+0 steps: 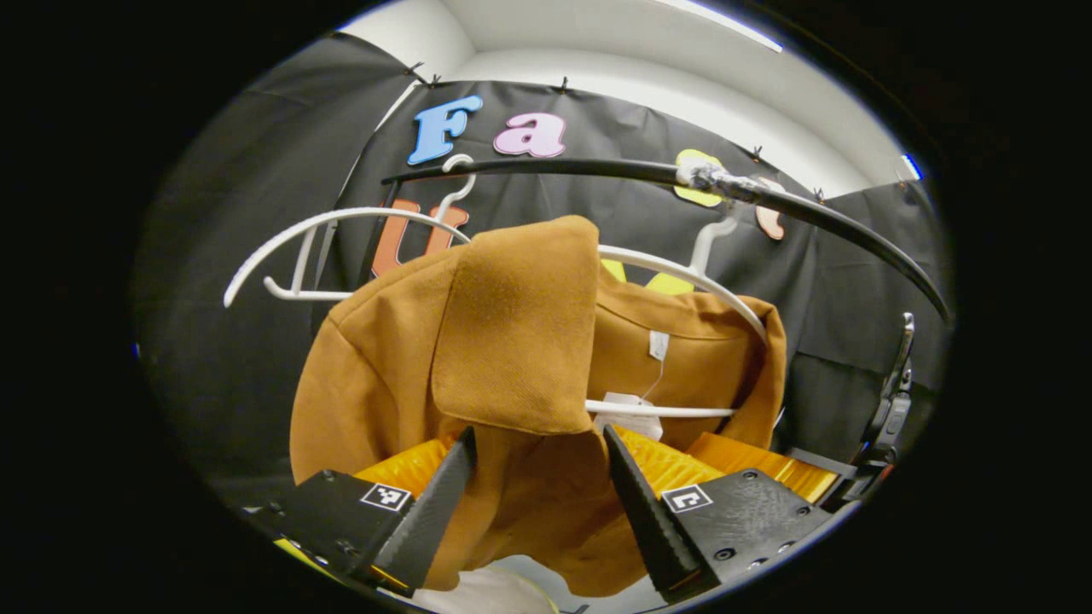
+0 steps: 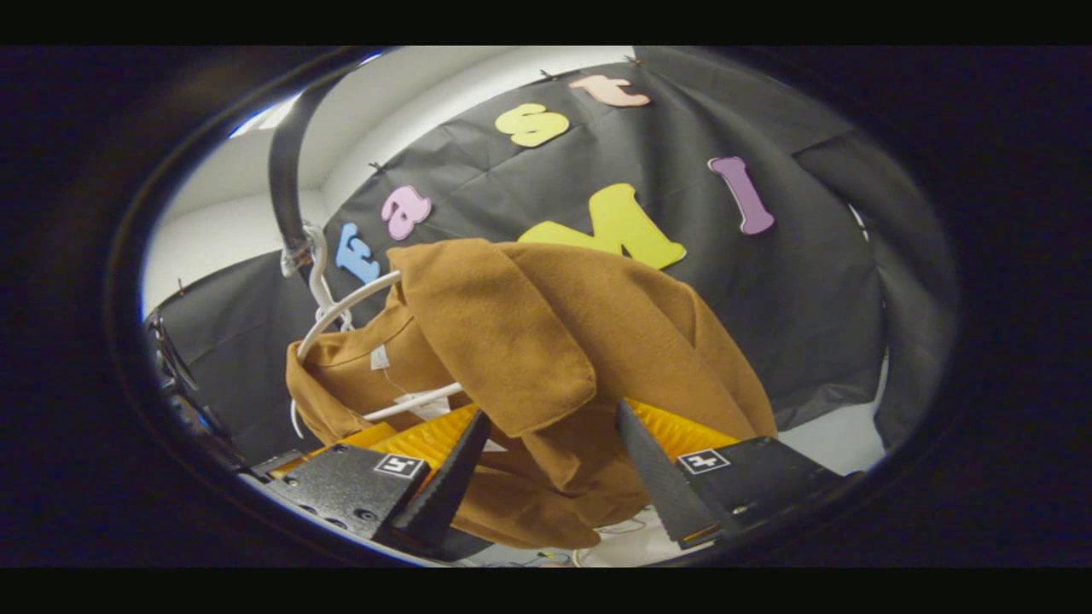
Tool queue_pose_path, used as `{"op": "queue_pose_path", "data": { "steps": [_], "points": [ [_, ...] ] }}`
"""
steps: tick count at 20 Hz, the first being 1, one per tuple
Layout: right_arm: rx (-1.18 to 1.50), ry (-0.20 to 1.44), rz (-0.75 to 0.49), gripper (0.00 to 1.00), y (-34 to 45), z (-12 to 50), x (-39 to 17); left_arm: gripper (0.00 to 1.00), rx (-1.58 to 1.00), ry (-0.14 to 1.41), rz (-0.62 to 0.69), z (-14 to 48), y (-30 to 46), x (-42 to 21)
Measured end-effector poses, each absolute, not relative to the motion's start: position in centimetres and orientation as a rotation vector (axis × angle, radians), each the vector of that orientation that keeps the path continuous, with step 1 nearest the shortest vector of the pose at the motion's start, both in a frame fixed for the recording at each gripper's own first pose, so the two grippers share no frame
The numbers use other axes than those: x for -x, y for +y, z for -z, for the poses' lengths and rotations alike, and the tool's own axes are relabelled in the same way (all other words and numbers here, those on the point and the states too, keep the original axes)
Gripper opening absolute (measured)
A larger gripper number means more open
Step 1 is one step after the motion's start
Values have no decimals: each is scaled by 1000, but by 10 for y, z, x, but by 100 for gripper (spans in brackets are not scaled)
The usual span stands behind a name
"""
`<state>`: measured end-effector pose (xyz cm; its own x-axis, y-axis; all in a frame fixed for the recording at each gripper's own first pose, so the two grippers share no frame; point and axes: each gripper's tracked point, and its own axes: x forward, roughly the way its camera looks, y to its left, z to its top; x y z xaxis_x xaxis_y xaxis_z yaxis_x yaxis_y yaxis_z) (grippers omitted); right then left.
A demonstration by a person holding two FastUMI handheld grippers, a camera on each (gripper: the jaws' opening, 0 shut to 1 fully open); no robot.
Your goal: Grasp the clothes on the hanger with both hands and then place them into the laundry hamper below.
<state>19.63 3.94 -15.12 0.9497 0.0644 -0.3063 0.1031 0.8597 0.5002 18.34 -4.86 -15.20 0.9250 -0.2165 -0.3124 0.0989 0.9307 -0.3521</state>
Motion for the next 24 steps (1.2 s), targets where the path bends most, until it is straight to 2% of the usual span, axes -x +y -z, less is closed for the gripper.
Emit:
{"op": "queue_pose_path", "data": {
  "steps": [2, 4, 5, 7, 10, 11, 12, 13, 14, 15, 16, 17, 18, 19, 20, 21, 23, 24],
  "points": [
    [-554, 315, 38, 90, 34, 152, -206, 99, 352, 342, 141, 152, -45, -192],
    [-575, 314, 42, 86, 33, 154, -212, 88, 367, 350, 112, 156, -42, -199],
    [-586, 313, 39, 80, 33, 153, -213, 79, 369, 355, 91, 159, -39, -202],
    [-603, 299, 53, 70, 26, 152, -214, 52, 368, 367, 58, 163, -31, -205],
    [-670, 256, 99, 37, 12, 150, -211, 14, 396, 373, 79, 163, -29, -207],
    [-703, 241, 98, 19, 10, 149, -209, 15, 412, 380, 96, 161, -30, -204],
    [-728, 228, 84, 18, 10, 146, -207, 14, 418, 380, 110, 160, -27, -203],
    [-741, 222, 62, 7, 12, 144, -206, 7, 420, 392, 99, 164, -23, -207],
    [-745, 215, 50, 5, 11, 141, -204, 5, 430, 391, 109, 163, -21, -202],
    [-748, 203, 42, 8, 9, 139, -203, 4, 440, 395, 129, 160, -23, -200],
    [-752, 193, 40, 2, 5, 137, -202, 4, 440, 394, 128, 157, -16, -197],
    [-758, 184, 42, 2, 2, 135, -199, 11, 437, 386, 125, 158, -12, -200],
    [-766, 178, 43, 7, -2, 134, -196, 6, 437, 375, 126, 148, -4, -190],
    [-771, 166, 41, 2, -5, 131, -193, 1, 443, 367, 147, 142, -3, -185],
    [-783, 156, 36, 2, -9, 127, -192, 7, 446, 358, 155, 139, 1, -183],
    [-798, 147, 28, 2, -11, 124, -190, 1, 450, 352, 160, 135, 6, -181],
    [-827, 121, 11, 2, -19, 115, -188, 0, 461, 340, 153, 131, 13, -184],
    [-840, 102, 5, 2, -23, 110, -188, 5, 469, 339, 154, 128, 17, -182]
  ]
}}
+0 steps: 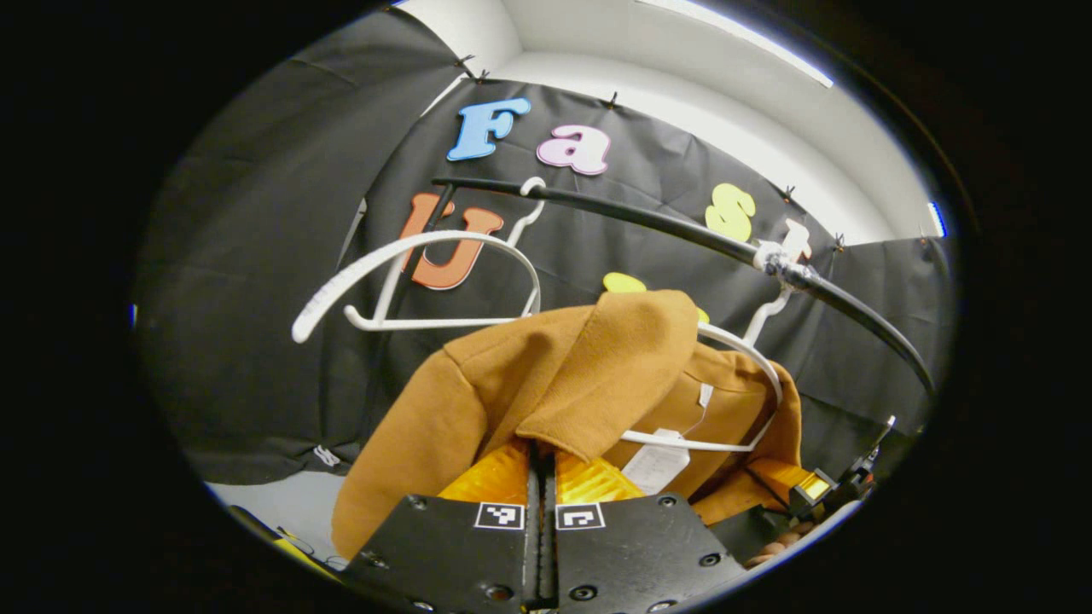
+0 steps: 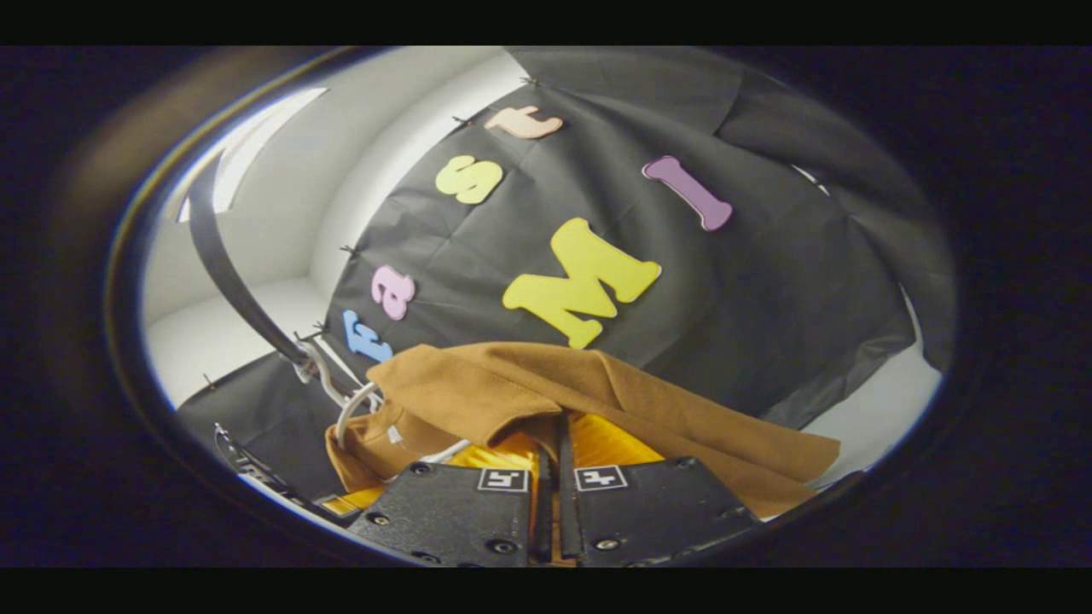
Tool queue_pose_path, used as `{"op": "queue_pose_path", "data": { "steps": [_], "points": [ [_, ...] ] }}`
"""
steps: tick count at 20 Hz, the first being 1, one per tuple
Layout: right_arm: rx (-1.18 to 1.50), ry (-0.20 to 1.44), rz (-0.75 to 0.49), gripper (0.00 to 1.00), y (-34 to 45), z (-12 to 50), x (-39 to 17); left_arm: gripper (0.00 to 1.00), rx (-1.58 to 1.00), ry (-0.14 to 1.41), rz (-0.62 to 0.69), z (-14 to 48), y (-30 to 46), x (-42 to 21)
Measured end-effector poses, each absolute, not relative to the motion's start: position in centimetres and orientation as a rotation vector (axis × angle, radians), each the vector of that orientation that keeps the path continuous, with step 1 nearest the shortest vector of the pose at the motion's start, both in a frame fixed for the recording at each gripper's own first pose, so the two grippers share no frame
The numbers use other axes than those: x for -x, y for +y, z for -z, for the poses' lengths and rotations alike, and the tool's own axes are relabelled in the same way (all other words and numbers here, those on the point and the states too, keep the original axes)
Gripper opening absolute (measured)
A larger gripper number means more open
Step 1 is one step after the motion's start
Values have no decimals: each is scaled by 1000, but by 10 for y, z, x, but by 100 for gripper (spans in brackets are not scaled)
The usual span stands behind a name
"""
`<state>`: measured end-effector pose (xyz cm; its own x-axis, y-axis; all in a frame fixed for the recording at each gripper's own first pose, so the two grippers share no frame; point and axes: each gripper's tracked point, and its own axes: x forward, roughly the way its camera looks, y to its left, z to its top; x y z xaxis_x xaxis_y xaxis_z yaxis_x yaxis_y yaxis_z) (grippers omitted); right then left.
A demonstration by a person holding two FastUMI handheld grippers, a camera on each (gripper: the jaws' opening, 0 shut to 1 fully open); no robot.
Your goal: Grasp the clothes on the hanger with both hands and then place them into the laundry hamper below.
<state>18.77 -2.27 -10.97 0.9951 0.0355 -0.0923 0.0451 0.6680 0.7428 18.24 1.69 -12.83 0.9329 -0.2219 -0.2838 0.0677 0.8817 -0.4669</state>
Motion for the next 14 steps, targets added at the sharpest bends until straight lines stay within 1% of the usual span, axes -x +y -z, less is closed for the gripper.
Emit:
{"op": "queue_pose_path", "data": {
  "steps": [1, 2, 3, 4, 5, 6, 7, 8, 9, 11, 14],
  "points": [
    [-851, 81, -7, 2, -27, 101, -185, 5, 466, 338, 145, 126, 23, -182],
    [-855, 64, -24, 6, -29, 96, -182, 6, 461, 340, 146, 124, 28, -180],
    [-859, 57, -34, 3, -31, 94, -182, 6, 452, 334, 149, 120, 32, -178],
    [-865, 59, -43, 9, -33, 93, -182, 5, 446, 329, 156, 117, 34, -179],
    [-879, 62, -48, 4, -36, 91, -182, 5, 438, 321, 163, 112, 37, -178],
    [-898, 66, -56, 4, -37, 89, -184, 0, 431, 311, 170, 107, 42, -179],
    [-916, 76, -65, 5, -37, 89, -184, 5, 424, 301, 172, 104, 46, -178],
    [-944, 74, -75, 7, -39, 87, -184, 0, 419, 290, 175, 100, 50, -180],
    [-986, 63, -95, 8, -41, 82, -183, 0, 418, 285, 168, 98, 55, -181],
    [-1046, 38, -131, 6, -47, 71, -185, 0, 427, 276, 155, 92, 61, -184],
    [-1042, 21, -161, 4, -54, 58, -191, 0, 402, 242, 139, 78, 75, -191]
  ]
}}
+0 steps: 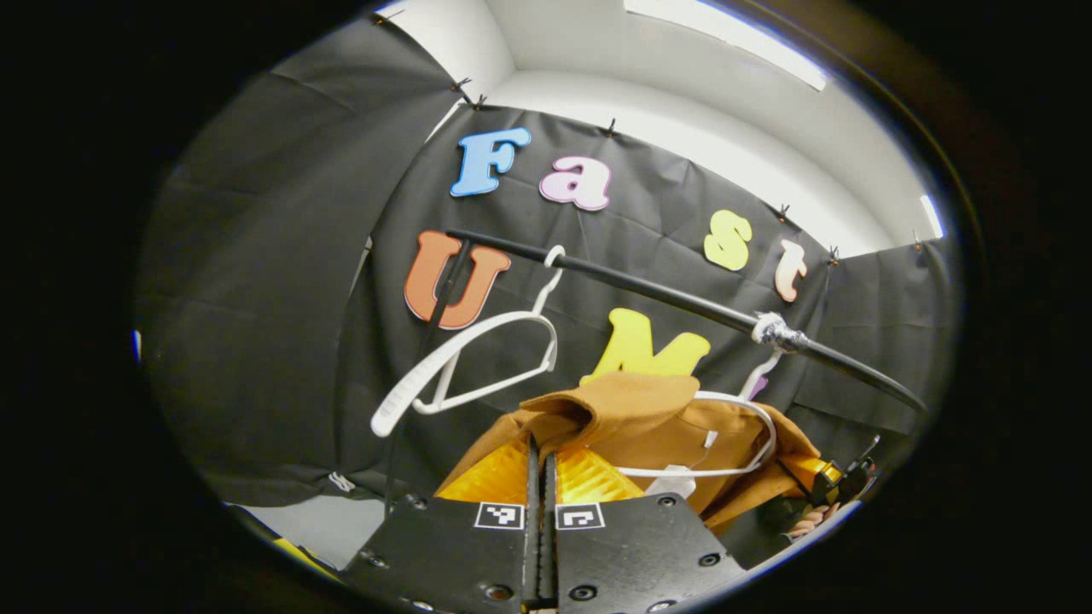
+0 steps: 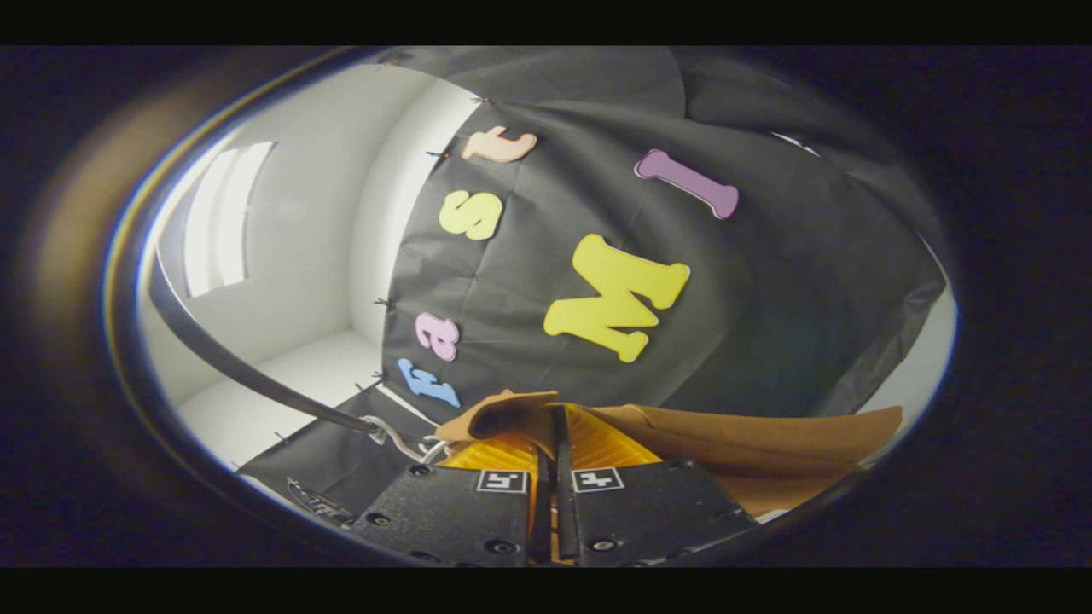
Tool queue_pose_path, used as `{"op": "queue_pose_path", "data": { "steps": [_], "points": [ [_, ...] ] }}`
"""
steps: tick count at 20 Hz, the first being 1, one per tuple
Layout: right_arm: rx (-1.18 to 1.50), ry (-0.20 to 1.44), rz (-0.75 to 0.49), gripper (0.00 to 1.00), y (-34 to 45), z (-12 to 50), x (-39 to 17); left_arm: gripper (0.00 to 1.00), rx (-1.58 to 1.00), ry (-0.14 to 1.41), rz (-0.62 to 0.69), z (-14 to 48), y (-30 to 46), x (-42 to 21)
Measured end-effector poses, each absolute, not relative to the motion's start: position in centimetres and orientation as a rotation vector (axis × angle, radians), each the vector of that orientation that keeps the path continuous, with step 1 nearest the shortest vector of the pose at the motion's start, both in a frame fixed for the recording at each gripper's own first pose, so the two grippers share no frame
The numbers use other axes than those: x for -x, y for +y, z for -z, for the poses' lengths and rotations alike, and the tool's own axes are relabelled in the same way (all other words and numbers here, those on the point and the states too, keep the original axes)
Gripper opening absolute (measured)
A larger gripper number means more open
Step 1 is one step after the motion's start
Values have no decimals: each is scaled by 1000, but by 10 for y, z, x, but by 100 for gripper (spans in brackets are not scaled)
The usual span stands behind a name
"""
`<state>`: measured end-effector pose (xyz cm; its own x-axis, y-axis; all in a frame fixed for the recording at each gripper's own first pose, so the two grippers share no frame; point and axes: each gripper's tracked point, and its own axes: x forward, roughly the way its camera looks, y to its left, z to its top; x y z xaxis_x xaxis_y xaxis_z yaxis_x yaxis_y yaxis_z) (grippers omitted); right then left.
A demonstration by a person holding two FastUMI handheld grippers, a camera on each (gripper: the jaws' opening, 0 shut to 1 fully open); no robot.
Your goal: Grasp the clothes on the hanger with both hands and then place them into the laundry hamper below.
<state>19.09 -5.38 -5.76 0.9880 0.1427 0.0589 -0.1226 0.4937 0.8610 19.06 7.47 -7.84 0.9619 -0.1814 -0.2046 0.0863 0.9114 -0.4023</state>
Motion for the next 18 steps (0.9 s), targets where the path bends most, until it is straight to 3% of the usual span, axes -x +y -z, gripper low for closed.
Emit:
{"op": "queue_pose_path", "data": {
  "steps": [5, 6, 9, 10, 11, 13, 16, 18],
  "points": [
    [-1058, 34, -181, 6, -71, 45, -206, 0, 376, 231, 131, 76, 84, -200],
    [-1058, 38, -183, 6, -75, 43, -211, 5, 375, 230, 128, 76, 88, -202],
    [-1032, 82, -196, 6, -78, 45, -234, 6, 319, 273, 123, 95, 89, -215],
    [-1009, 95, -205, 6, -79, 44, -238, 6, 303, 266, 122, 95, 88, -213],
    [-978, 105, -201, 6, -83, 45, -242, 0, 289, 258, 126, 95, 90, -215],
    [-973, 124, -211, 3, -90, 44, -251, 5, 290, 271, 134, 100, 95, -223],
    [-961, 162, -237, 6, -92, 51, -266, 5, 307, 310, 168, 112, 94, -230],
    [-939, 203, -234, 3, -94, 62, -274, 0, 304, 326, 177, 118, 93, -230]
  ]
}}
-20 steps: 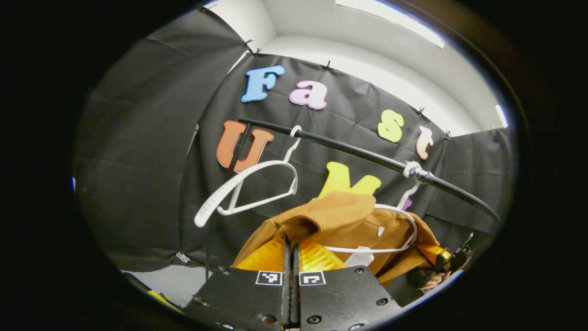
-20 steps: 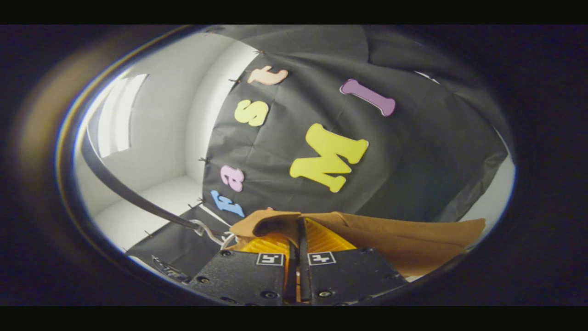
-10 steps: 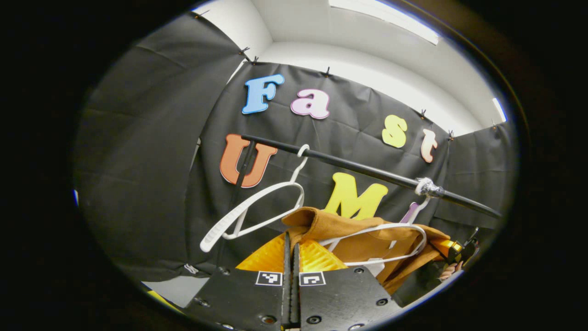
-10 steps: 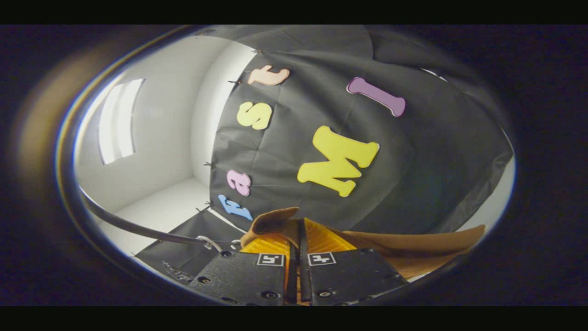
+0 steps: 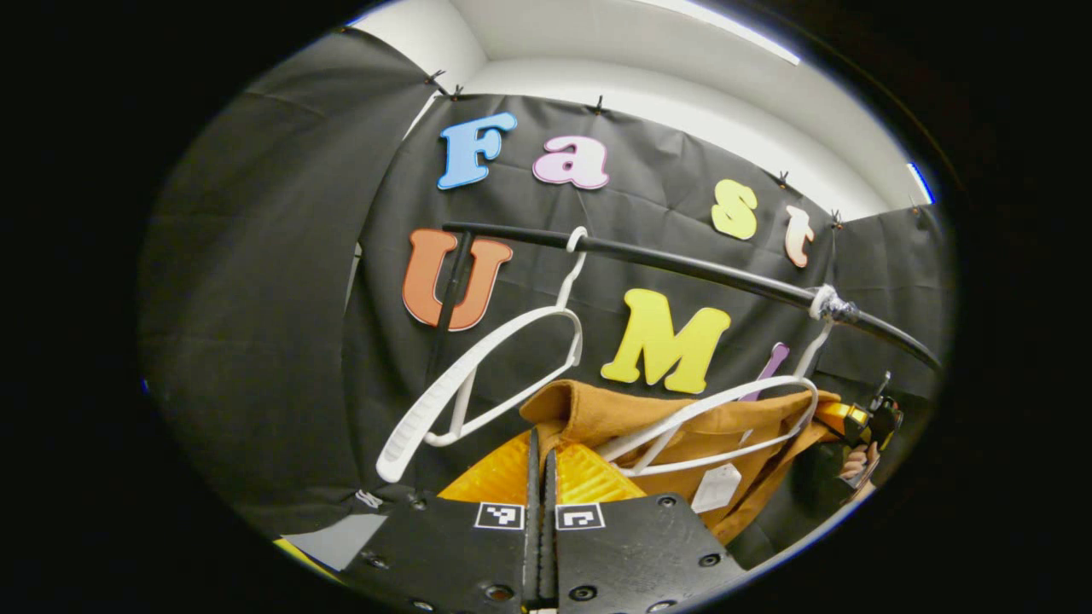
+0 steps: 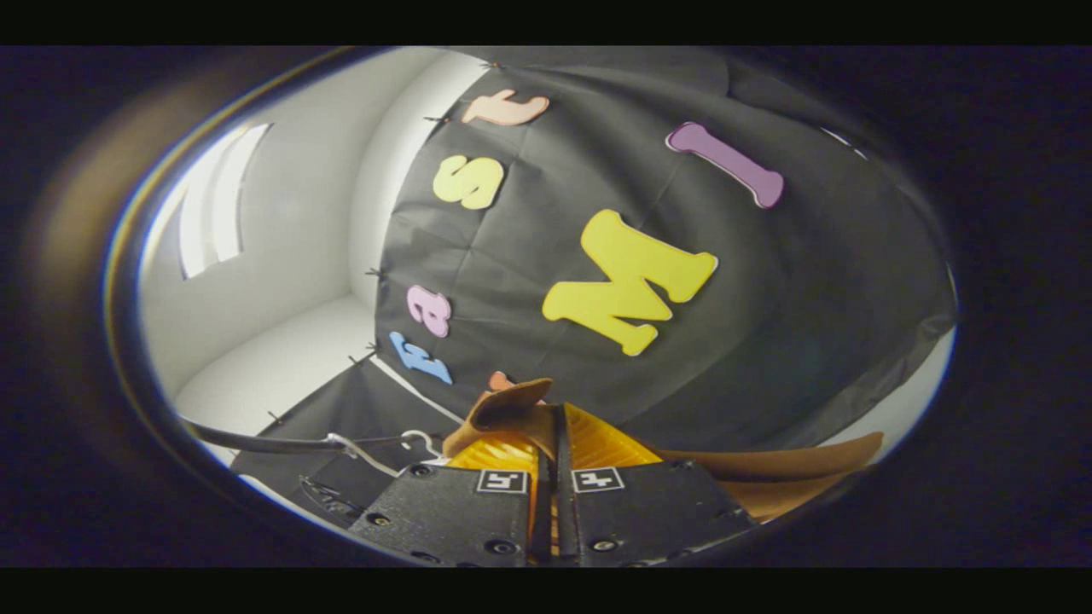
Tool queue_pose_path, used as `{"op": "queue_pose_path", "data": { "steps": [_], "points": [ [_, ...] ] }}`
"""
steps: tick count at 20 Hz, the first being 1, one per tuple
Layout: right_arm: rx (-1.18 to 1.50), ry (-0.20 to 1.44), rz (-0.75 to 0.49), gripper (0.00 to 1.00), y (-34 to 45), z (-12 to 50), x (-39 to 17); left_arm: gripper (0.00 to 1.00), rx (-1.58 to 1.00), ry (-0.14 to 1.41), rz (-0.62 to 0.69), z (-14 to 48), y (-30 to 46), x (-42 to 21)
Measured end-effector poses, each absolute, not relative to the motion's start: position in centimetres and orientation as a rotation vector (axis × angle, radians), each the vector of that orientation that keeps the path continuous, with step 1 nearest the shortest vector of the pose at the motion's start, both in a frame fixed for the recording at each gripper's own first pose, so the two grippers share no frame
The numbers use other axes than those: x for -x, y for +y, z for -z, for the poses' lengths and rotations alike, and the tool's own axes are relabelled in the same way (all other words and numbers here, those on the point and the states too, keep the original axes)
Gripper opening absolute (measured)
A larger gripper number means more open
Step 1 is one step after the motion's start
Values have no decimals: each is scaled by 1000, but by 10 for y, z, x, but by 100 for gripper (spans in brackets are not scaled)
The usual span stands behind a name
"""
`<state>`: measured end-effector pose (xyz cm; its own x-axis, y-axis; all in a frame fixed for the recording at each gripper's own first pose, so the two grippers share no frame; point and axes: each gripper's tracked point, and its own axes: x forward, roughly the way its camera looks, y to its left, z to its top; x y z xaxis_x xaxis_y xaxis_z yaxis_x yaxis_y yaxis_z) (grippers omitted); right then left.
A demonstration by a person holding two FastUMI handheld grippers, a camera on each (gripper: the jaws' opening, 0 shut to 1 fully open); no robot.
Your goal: Grasp the clothes on the hanger with both hands and then place them into the laundry hamper below.
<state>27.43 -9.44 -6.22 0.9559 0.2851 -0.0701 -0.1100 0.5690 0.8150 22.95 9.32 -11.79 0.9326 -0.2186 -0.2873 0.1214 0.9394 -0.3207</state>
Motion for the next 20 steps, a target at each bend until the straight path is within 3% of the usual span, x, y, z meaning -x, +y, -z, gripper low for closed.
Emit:
{"op": "queue_pose_path", "data": {
  "steps": [1, 4, 5, 7, 8, 9, 11, 13, 14, 15, 17, 20],
  "points": [
    [-930, 224, -227, 3, -95, 68, -279, 5, 309, 340, 178, 124, 92, -230],
    [-872, 293, -188, 3, -95, 92, -290, 5, 347, 378, 194, 142, 90, -228],
    [-868, 318, -188, 3, -92, 101, -291, 0, 343, 384, 189, 149, 91, -229],
    [-909, 320, -193, 3, -90, 109, -291, 0, 346, 402, 190, 163, 91, -223],
    [-934, 317, -193, 6, -92, 113, -290, 5, 354, 409, 196, 168, 91, -218],
    [-952, 318, -190, 8, -92, 118, -287, 0, 354, 414, 196, 172, 93, -216],
    [-969, 325, -179, 3, -95, 128, -286, 5, 352, 421, 203, 178, 92, -213],
    [-975, 337, -160, 3, -99, 139, -281, 0, 350, 430, 212, 185, 85, -206],
    [-980, 345, -148, 9, -101, 146, -278, 5, 353, 438, 215, 190, 84, -201],
    [-982, 354, -136, 9, -104, 153, -274, 0, 351, 447, 216, 194, 82, -197],
    [-985, 368, -118, 9, -105, 164, -266, 0, 346, 456, 220, 200, 80, -192],
    [-944, 403, -92, 2, -103, 185, -248, 0, 338, 467, 225, 206, 75, -179]
  ]
}}
